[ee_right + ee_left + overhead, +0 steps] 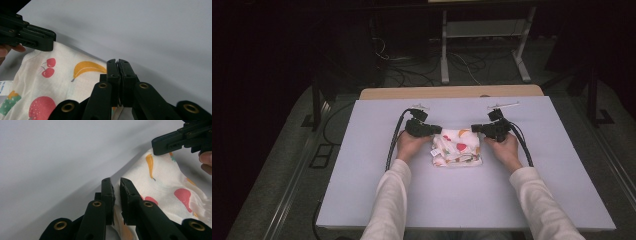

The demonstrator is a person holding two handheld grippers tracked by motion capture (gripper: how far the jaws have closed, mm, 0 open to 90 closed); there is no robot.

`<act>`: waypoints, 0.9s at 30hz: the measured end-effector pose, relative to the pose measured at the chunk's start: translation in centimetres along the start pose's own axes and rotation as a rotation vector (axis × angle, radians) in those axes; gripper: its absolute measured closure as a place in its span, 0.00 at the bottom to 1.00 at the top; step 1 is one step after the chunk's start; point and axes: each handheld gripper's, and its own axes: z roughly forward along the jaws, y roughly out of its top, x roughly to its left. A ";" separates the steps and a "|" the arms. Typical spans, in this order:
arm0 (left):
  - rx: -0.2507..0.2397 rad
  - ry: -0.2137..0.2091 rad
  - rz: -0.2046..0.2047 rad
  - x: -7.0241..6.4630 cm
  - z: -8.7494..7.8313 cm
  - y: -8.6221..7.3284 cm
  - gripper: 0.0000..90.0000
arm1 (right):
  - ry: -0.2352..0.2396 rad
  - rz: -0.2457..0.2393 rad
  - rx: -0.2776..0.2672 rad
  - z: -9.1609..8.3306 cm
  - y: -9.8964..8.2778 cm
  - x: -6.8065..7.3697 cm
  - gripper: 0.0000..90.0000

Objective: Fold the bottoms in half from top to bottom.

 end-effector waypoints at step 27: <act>-0.062 -0.003 -0.037 0.8 0.2 -0.3 0.88 | 0.025 0.003 -0.014 0.7 0.5 -0.5 0.95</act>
